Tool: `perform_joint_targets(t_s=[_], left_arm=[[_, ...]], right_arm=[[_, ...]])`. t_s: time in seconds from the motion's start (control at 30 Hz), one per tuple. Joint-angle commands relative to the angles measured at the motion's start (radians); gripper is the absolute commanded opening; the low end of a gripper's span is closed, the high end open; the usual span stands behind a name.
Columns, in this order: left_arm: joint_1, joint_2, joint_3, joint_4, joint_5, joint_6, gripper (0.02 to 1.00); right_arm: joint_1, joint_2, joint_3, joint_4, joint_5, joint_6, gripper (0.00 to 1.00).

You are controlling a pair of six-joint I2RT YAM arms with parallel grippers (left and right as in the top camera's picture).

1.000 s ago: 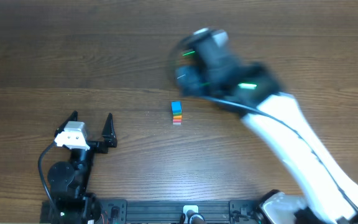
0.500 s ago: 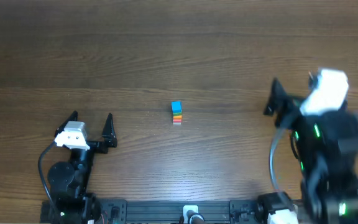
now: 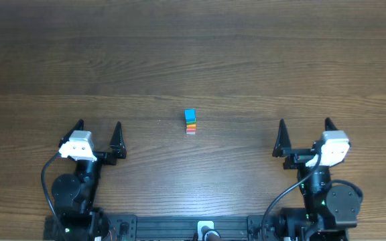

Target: Stack Cubes

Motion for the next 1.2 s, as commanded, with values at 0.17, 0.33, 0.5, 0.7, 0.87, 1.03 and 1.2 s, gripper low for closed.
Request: perform_joint_targets(t_s=[0.17, 0.33, 0.5, 0.7, 0.87, 1.03, 1.2], left_arm=[[-0.005, -0.005, -0.005, -0.001, 0.01, 0.007, 1.0], [-0.005, -0.005, -0.005, -0.001, 0.01, 0.007, 1.0], [-0.005, -0.005, -0.005, -0.001, 0.01, 0.007, 1.0], [-0.005, -0.005, -0.005, -0.001, 0.01, 0.007, 1.0], [-0.005, -0.005, -0.005, -0.001, 0.01, 0.007, 0.998], [-0.005, -0.005, -0.005, -0.001, 0.01, 0.007, 0.998], [-0.005, -0.005, -0.005, -0.001, 0.01, 0.007, 1.0]], right_arm=[[-0.004, -0.073, -0.145, 0.066, -0.047, -0.011, 0.991], [-0.006, -0.073, -0.206, 0.152, -0.058, -0.012, 0.991], [-0.006, -0.073, -0.272, 0.201, -0.051, -0.012, 0.993], [-0.006, -0.073, -0.365, 0.3, -0.048, -0.012, 0.993], [-0.006, -0.073, -0.37, 0.277, -0.048, -0.012, 0.991], [-0.006, -0.072, -0.37, 0.251, -0.048, -0.012, 0.993], [-0.006, -0.072, -0.37, 0.251, -0.048, -0.012, 0.993]])
